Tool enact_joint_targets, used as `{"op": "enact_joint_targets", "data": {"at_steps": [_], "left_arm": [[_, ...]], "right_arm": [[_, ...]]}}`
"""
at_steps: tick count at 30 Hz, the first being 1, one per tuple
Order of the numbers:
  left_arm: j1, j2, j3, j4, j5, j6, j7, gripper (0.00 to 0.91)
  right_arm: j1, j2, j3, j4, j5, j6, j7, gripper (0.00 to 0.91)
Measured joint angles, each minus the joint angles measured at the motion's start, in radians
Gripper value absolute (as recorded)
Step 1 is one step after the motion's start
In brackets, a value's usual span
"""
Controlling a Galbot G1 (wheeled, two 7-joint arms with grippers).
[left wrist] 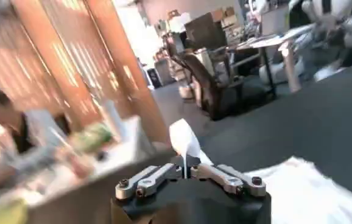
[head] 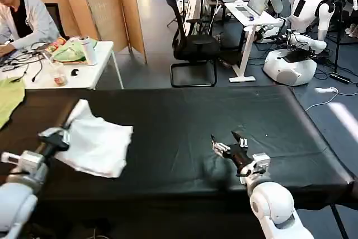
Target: Fold and organize the clothes.
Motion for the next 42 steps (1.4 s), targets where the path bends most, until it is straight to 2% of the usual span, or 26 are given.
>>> {"op": "enact_joint_targets", "data": {"at_steps": [5,9,11,14,15,16,21,28,38,39,40,42], "left_arm": [[-0.015,-0.004,0.036,-0.062,-0.031,0.041,-0.049,0.000],[-0.049,-0.061,0.151,-0.094,-0.148,0.068,-0.098,0.000],[-0.072,-0.103,0.222,-0.094,-0.212,0.066,-0.102,0.000],[-0.114,-0.179,0.340,-0.070,-0.231,0.046,-0.086,0.010],[-0.127,-0.206,0.375,-0.056,-0.237,0.041,-0.080,0.839],[-0.138,-0.234,0.409,-0.041,-0.237,0.035,-0.074,0.878],[-0.160,-0.308,0.488,0.013,-0.230,-0.017,-0.010,0.878],[-0.160,-0.315,0.503,0.023,-0.182,-0.123,0.097,0.878],[-0.131,-0.316,0.478,0.027,-0.127,-0.176,0.102,0.878],[-0.128,-0.316,0.476,0.027,-0.123,-0.179,0.102,0.878],[-0.125,-0.315,0.472,0.027,-0.118,-0.183,0.102,0.878],[-0.117,-0.313,0.464,0.027,-0.112,-0.187,0.102,0.878]], "right_arm": [[-0.011,0.005,-0.001,0.000,-0.008,0.000,-0.001,0.878],[-0.022,0.008,-0.001,0.003,-0.012,0.001,-0.003,0.878],[-0.027,0.012,-0.003,0.004,-0.006,0.000,-0.003,0.878],[-0.033,0.012,-0.008,0.009,0.021,-0.008,-0.004,0.878],[-0.035,0.009,-0.011,0.013,0.034,-0.013,-0.005,0.878],[-0.036,0.005,-0.013,0.015,0.045,-0.018,-0.006,0.878],[-0.041,-0.015,-0.036,0.022,0.112,-0.052,-0.019,0.878],[-0.028,-0.022,-0.097,0.020,0.218,-0.113,-0.020,0.878],[0.002,0.014,-0.180,-0.024,0.230,-0.116,0.000,0.878],[0.004,0.021,-0.188,-0.033,0.228,-0.114,0.003,0.858],[0.006,0.027,-0.195,-0.041,0.227,-0.113,0.004,0.761],[0.010,0.037,-0.207,-0.056,0.224,-0.111,0.005,0.634]]}}
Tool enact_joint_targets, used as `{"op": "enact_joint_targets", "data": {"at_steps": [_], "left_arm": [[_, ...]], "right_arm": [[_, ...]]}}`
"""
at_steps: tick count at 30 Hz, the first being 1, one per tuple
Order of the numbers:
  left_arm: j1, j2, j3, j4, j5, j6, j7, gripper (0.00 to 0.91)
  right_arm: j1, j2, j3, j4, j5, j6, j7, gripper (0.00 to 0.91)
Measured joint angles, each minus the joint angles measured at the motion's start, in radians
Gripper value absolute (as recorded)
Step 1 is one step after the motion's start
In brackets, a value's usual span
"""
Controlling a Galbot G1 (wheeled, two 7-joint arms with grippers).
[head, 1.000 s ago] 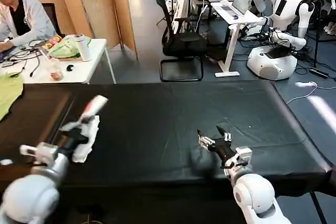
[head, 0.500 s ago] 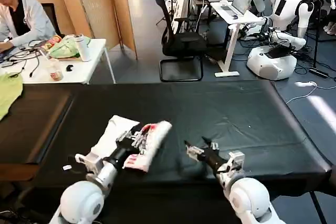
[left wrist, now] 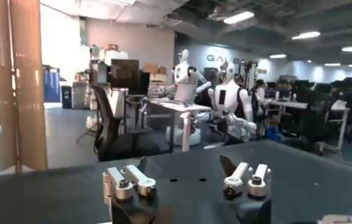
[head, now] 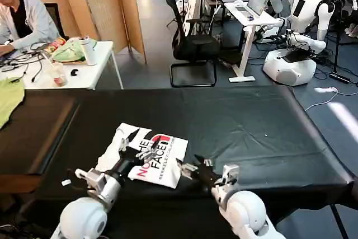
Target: Fold and organize the clothes.
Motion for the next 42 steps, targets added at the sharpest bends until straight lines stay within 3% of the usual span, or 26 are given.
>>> {"op": "enact_joint_targets", "data": {"at_steps": [3,6,8,13,16,17,19,20,26,31,34,42], "left_arm": [[0.010,0.001,-0.011,-0.001,0.008,-0.006,-0.001,0.878],[0.023,0.002,-0.022,-0.006,0.017,-0.014,-0.001,0.878],[0.032,0.002,-0.031,-0.012,0.020,-0.018,-0.001,0.878],[0.052,-0.001,-0.053,-0.019,0.023,-0.027,-0.002,0.878],[0.063,-0.004,-0.066,-0.020,0.024,-0.032,-0.003,0.878],[0.066,-0.004,-0.068,-0.019,0.024,-0.034,-0.003,0.878],[0.069,-0.005,-0.071,-0.016,0.025,-0.036,-0.004,0.878],[0.069,-0.005,-0.072,-0.014,0.026,-0.037,-0.004,0.878],[0.077,-0.006,-0.074,-0.008,0.024,-0.037,-0.024,0.878],[0.096,-0.006,-0.086,-0.008,0.026,-0.031,-0.029,0.878],[0.110,-0.009,-0.087,-0.008,0.034,-0.035,-0.037,0.878],[0.170,-0.012,-0.087,-0.010,0.061,-0.083,-0.098,0.878]], "right_arm": [[0.007,0.016,-0.017,-0.023,-0.013,0.002,0.001,0.478],[0.019,0.030,-0.032,-0.047,-0.019,0.006,0.003,0.205],[0.026,0.033,-0.040,-0.064,-0.021,0.006,0.004,0.078],[0.041,0.028,-0.034,-0.073,-0.027,0.002,0.010,0.039],[0.057,0.009,-0.008,-0.066,-0.012,-0.030,0.010,0.049],[0.064,-0.001,0.005,-0.066,-0.004,-0.043,0.010,0.059],[0.088,-0.032,0.035,-0.073,0.014,-0.080,-0.001,0.332],[0.099,-0.048,0.048,-0.076,0.019,-0.090,-0.004,0.878],[0.113,-0.146,0.078,-0.048,0.022,-0.129,-0.020,0.878],[0.066,-0.205,0.098,0.014,0.002,-0.077,0.002,0.878],[0.022,-0.232,0.108,0.053,-0.056,-0.004,0.001,0.878],[-0.173,-0.246,0.145,0.147,-0.257,0.293,0.031,0.878]]}}
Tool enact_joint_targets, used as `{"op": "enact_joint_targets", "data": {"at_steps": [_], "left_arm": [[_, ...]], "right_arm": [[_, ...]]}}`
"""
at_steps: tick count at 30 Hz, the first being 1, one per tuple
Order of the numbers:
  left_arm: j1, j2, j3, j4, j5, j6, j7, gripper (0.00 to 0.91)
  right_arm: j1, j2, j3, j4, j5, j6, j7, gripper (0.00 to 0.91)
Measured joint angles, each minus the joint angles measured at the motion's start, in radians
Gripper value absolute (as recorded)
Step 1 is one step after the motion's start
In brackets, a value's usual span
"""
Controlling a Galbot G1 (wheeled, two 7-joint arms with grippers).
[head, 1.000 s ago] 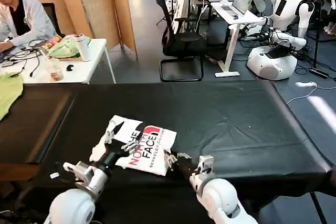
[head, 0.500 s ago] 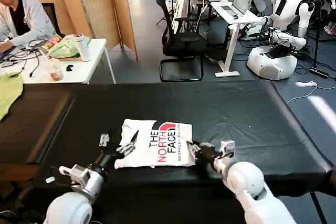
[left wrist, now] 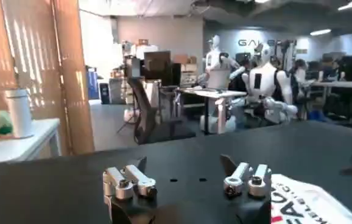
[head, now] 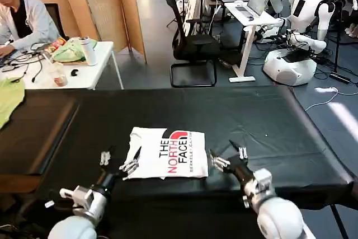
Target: Fold and organize the clothes.
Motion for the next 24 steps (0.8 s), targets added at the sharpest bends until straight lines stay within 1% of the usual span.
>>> {"op": "enact_joint_targets", "data": {"at_steps": [4,7,9,12,16,24], "left_arm": [[0.063,0.004,0.001,-0.032,-0.004,0.001,-0.078,0.878],[0.134,0.006,-0.005,-0.068,0.017,0.003,-0.123,0.878],[0.183,0.006,-0.013,-0.090,0.033,0.013,-0.135,0.878],[0.255,0.002,-0.028,-0.121,0.044,0.009,-0.137,0.878],[0.336,-0.007,-0.057,-0.142,0.034,-0.005,-0.144,0.878],[0.441,-0.017,-0.119,-0.139,-0.031,-0.018,-0.151,0.878]], "right_arm": [[-0.132,0.017,0.028,0.056,-0.085,0.102,0.056,0.878],[-0.237,0.038,0.050,0.099,-0.166,0.179,0.087,0.878],[-0.305,0.052,0.062,0.118,-0.199,0.215,0.104,0.878],[-0.402,0.069,0.079,0.135,-0.226,0.259,0.136,0.878],[-0.510,0.081,0.102,0.163,-0.226,0.282,0.193,0.878],[-0.642,0.089,0.102,0.210,-0.190,0.279,0.261,0.878]]}}
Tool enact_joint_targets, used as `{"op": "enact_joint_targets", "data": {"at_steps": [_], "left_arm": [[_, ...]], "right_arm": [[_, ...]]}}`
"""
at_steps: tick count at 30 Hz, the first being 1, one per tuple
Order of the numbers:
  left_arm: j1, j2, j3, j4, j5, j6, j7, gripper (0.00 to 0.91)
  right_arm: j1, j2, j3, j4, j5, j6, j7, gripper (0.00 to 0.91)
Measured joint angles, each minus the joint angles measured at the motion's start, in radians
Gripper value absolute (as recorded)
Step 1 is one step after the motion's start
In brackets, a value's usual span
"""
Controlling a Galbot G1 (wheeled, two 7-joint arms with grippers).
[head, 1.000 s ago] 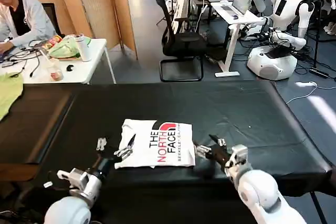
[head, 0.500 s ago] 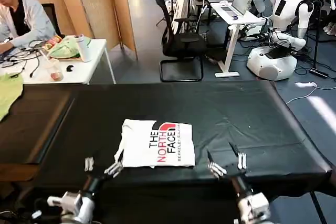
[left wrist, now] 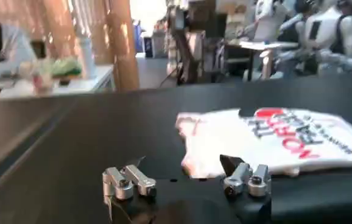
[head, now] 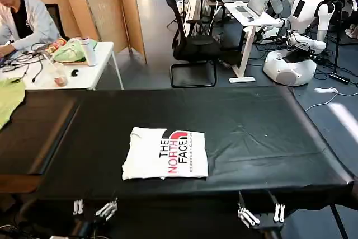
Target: Fold and organize the clothes.
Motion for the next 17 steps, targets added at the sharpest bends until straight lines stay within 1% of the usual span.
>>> {"op": "enact_joint_targets", "data": {"at_steps": [6,17], "left_arm": [[0.045,0.004,-0.037,-0.013,-0.010,-0.002,0.014,0.878],[0.057,0.007,-0.049,-0.021,-0.010,0.009,0.020,0.878]], "right_arm": [[-0.036,0.001,-0.010,0.014,-0.001,-0.004,0.006,0.878],[-0.047,0.002,-0.011,0.016,-0.002,-0.004,0.005,0.878]]}}
